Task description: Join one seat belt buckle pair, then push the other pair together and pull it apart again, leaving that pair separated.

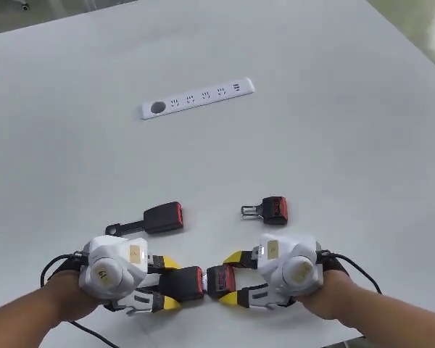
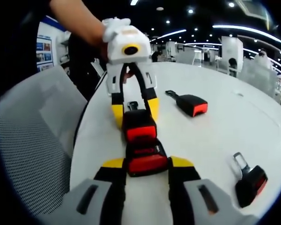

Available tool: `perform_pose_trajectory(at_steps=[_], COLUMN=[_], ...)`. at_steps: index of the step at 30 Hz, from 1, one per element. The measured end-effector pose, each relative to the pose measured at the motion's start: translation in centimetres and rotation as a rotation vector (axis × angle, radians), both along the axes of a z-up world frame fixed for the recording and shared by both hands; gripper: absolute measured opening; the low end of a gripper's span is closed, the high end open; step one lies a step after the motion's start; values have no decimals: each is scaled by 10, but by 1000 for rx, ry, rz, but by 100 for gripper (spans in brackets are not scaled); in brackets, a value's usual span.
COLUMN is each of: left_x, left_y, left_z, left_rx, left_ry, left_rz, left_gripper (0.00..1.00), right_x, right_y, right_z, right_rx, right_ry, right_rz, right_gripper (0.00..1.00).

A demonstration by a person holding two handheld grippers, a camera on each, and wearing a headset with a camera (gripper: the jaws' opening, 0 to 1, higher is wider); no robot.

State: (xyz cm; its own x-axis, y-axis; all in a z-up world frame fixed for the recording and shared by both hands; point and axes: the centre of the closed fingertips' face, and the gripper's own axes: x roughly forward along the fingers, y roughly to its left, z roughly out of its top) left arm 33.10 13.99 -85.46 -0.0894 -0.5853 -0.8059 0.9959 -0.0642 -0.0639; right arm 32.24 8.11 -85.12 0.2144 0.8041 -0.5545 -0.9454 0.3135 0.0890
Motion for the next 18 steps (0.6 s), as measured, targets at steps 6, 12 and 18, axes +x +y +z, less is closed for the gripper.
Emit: perform_pose_trajectory(at_steps=[6, 12, 18], left_x=[-3, 9, 27], left_y=[-3, -2, 1], left_z=[1, 17, 37], left_rx=[38, -13, -58], left_ry=[43, 13, -34], left_rz=[43, 135, 203], left_gripper=[36, 47, 55], right_x=[-2, 9, 19], right_y=[-2, -13, -27], right_z=[3, 19, 35], right_rx=[-55, 16, 51], right_ry=[-42, -8, -12], right_rz=[23, -89, -126], right_gripper=[35, 46, 59])
